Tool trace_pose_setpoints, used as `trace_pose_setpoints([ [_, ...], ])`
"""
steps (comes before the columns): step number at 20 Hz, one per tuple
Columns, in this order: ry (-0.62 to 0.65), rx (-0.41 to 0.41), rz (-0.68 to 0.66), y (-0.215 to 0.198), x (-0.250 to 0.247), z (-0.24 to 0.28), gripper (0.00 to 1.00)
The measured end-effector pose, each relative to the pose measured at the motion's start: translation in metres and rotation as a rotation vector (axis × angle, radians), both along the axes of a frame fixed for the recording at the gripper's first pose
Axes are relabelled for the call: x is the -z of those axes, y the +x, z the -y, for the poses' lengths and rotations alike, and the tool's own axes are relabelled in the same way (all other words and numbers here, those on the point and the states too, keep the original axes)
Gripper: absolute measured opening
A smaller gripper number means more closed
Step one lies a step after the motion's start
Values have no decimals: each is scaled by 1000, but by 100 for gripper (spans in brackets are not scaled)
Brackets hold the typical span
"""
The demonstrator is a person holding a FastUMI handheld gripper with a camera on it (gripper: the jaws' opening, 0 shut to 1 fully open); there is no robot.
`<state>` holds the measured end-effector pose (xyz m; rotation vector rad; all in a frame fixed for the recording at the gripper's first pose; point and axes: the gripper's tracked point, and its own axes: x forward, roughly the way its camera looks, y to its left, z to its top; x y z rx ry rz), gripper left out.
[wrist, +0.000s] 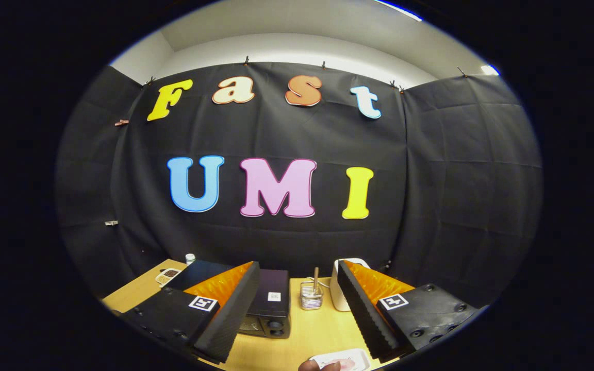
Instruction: Open the toaster oven, put the food inside, and close the toaster oven door.
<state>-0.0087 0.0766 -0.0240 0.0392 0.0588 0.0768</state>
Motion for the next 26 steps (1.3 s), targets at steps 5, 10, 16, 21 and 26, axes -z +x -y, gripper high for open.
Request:
trace_pose_setpoints([
  [5, 38, -63, -110, 7, 46, -65, 98],
  [10, 72, -83, -262, 15, 106, -115, 98],
  [16, 77, -82, -408, 35, 167, -166, 97],
  [21, 86, -68, -512, 46, 210, -196, 97],
  [26, 69, -33, -548, 55, 221, -211, 99],
])
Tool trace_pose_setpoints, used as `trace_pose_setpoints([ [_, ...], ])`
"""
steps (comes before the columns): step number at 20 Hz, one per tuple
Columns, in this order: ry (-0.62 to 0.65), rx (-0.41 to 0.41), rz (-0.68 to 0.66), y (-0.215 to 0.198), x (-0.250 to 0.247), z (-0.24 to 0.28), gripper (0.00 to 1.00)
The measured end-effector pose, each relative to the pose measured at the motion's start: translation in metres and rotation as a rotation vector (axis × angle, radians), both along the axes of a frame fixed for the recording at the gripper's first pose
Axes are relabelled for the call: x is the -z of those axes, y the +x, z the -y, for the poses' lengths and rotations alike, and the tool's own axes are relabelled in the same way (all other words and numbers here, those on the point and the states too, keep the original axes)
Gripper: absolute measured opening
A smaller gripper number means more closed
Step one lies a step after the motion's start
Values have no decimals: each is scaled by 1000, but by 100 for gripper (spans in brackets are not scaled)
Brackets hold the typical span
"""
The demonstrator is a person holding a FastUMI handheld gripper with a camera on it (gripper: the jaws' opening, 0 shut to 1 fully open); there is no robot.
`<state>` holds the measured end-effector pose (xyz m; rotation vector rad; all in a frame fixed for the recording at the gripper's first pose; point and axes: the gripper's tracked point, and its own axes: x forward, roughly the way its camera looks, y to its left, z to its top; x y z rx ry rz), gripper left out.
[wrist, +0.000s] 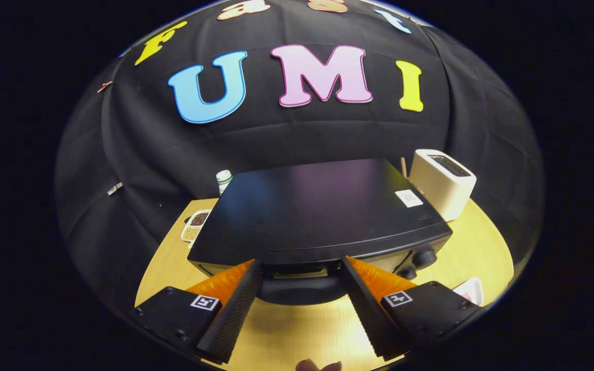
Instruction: Open the toaster oven, put the food inside, and close the toaster oven door.
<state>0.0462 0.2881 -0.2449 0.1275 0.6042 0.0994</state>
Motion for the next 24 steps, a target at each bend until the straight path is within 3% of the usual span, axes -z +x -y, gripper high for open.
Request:
trace_pose_setpoints([
  [3, -88, -11, 33, -3, 4, 0, 98],
  [11, -68, -12, 25, -45, 16, 5, 99],
  [24, -24, -64, -151, -123, 80, 14, 98],
])
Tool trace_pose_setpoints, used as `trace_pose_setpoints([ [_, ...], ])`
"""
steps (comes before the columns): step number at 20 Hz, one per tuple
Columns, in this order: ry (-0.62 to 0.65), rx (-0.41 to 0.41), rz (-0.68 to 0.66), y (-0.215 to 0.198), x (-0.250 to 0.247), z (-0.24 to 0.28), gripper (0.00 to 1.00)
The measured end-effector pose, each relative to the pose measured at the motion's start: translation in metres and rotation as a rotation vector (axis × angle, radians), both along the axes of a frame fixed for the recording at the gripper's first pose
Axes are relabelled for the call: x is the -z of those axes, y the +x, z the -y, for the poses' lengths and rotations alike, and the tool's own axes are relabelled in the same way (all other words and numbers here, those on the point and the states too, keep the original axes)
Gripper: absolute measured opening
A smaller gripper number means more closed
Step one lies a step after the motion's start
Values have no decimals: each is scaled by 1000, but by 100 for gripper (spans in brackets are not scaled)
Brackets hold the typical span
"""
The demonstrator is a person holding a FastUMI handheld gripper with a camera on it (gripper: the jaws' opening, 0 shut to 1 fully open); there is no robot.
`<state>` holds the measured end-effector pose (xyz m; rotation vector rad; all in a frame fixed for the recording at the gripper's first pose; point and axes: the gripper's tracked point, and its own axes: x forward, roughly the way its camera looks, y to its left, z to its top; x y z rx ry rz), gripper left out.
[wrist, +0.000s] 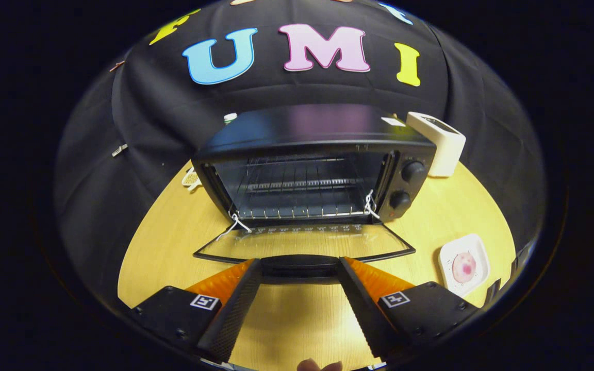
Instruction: Open the toaster oven, put the food inside, and close the toaster oven door.
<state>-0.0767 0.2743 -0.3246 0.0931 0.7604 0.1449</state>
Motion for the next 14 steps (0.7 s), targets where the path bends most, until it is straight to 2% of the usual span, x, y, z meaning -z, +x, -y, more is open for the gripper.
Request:
trace_pose_setpoints([
  [7, -70, -85, -52, -19, 36, 11, 98],
  [14, -22, -76, -88, -25, 40, 25, 98],
])
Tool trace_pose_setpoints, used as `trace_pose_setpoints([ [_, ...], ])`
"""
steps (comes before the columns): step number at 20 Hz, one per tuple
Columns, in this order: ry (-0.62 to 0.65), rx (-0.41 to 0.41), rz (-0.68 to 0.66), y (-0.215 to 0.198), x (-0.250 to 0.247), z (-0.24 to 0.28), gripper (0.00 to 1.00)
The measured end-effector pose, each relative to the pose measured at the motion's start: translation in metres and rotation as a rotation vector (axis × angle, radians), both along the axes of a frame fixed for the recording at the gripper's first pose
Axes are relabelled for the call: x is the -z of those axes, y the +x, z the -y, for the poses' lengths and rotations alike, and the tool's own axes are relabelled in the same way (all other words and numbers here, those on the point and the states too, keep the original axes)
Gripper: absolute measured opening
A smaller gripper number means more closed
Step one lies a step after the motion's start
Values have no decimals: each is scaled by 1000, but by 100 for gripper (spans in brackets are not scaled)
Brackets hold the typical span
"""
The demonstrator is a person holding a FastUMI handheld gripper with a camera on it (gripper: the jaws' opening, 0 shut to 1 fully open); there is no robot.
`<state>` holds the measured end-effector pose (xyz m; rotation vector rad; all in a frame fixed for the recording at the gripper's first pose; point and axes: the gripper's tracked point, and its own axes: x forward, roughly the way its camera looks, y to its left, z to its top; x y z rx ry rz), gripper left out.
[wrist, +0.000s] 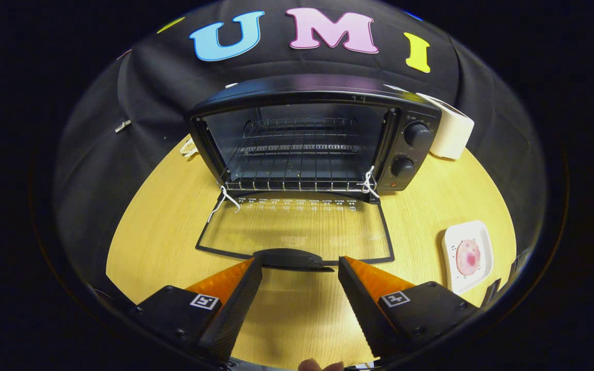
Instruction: Open the toaster oven, put the food inside, and close the toaster oven door.
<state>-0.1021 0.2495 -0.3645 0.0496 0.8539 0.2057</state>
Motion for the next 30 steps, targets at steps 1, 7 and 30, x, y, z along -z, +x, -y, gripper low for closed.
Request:
trace_pose_setpoints([
  [1, 7, -6, -2, -2, -1, 0, 98],
  [7, 64, -59, -10, -4, -25, 25, 98],
  [30, 33, -58, -359, 6, 15, 351, 99],
])
